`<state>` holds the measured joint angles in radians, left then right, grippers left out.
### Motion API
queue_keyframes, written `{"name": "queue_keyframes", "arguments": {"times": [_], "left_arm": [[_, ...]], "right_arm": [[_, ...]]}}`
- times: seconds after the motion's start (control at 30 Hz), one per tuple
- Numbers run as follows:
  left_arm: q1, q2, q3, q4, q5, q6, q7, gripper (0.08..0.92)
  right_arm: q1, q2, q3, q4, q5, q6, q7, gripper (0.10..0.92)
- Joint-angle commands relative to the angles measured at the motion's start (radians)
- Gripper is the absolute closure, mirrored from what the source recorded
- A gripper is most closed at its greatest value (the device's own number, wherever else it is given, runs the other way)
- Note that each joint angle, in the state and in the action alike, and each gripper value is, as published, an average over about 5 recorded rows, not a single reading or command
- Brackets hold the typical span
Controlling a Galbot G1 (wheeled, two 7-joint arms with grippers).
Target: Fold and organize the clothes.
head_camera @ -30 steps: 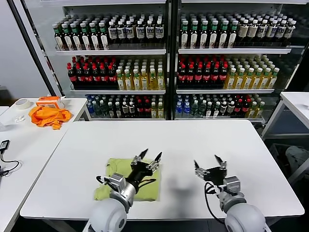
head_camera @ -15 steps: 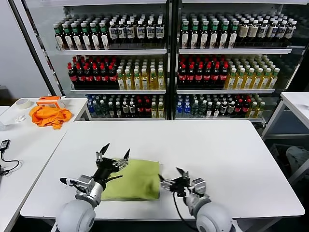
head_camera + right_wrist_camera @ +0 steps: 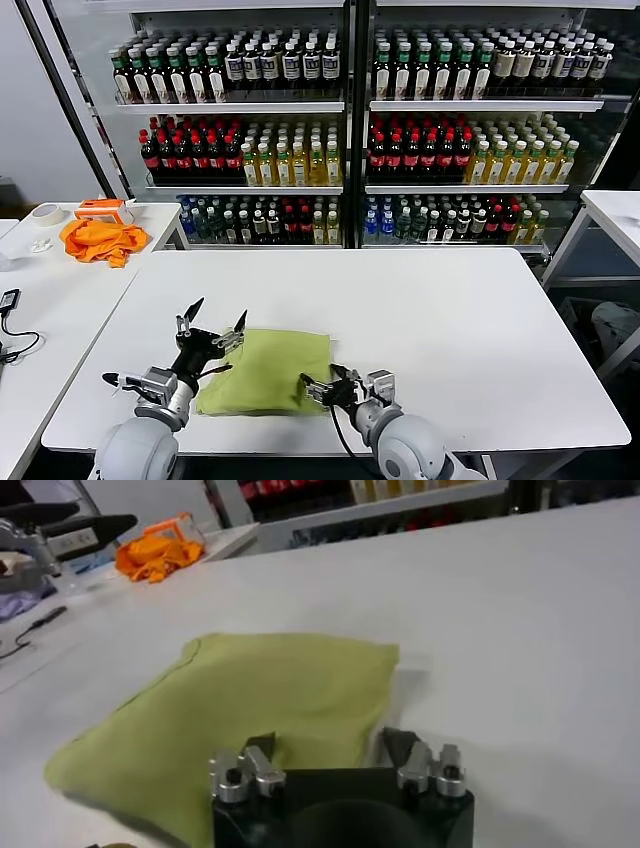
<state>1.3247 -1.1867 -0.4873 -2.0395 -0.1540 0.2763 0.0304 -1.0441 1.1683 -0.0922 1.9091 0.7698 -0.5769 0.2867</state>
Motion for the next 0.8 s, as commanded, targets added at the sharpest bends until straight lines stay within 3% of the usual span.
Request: {"name": "queue_keyframes", "arguments": {"times": [0.03,0.63,0.8], "left_arm": [[0.020,0.013,-0.027,-0.001,0.018,-0.011,0.000,0.177],[0.001,0.019,-0.045,0.048,0.044,-0.075,-0.024,0.177],[0.008,0.013,-0.048,0.050,0.048,-0.086,-0.026,0.177]], "right_arm": [[0.027,0.009,-0.036,-0.033,0.080,-0.004,0.038,0.379],[0.034,-0.038,0.149,0.044,-0.092,0.006,-0.030,0.882],[-0.011,-0.060,0.239,0.044,-0.156,0.022,-0.034,0.920]]}}
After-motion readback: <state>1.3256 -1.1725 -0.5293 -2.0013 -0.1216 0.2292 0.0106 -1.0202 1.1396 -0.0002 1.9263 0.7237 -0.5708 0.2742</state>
